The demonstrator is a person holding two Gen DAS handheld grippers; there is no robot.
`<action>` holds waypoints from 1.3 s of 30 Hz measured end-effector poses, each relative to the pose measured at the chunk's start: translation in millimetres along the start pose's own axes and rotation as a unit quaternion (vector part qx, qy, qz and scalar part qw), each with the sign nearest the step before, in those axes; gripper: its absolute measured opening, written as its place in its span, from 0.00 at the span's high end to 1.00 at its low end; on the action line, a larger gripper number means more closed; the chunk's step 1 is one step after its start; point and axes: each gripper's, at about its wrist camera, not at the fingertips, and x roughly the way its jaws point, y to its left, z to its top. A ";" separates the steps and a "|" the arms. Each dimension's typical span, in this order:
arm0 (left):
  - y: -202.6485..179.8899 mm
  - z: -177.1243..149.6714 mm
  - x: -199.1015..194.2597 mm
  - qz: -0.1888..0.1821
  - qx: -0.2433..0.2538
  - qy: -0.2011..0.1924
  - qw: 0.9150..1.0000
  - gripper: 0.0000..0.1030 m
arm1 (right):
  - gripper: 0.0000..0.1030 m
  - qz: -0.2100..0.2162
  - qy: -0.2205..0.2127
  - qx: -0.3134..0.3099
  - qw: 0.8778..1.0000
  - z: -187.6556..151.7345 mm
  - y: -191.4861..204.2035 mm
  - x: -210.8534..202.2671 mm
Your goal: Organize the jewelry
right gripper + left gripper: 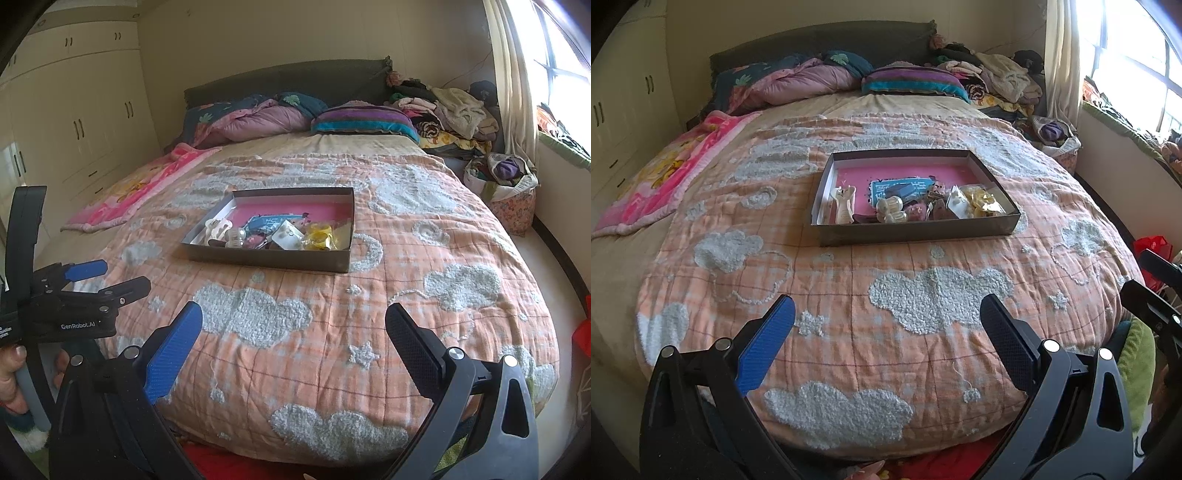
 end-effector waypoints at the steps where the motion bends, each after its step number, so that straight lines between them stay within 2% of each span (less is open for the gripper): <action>1: -0.5 0.8 -0.7 0.001 0.000 -0.001 1.000 0.09 | 0.04 -0.001 -0.002 0.000 1.000 -0.1 0.2 -0.5; 39: -2.9 0.1 -3.4 0.015 0.002 -0.002 1.000 0.09 | 0.04 0.001 -0.004 -0.005 1.000 -0.7 1.6 -7.9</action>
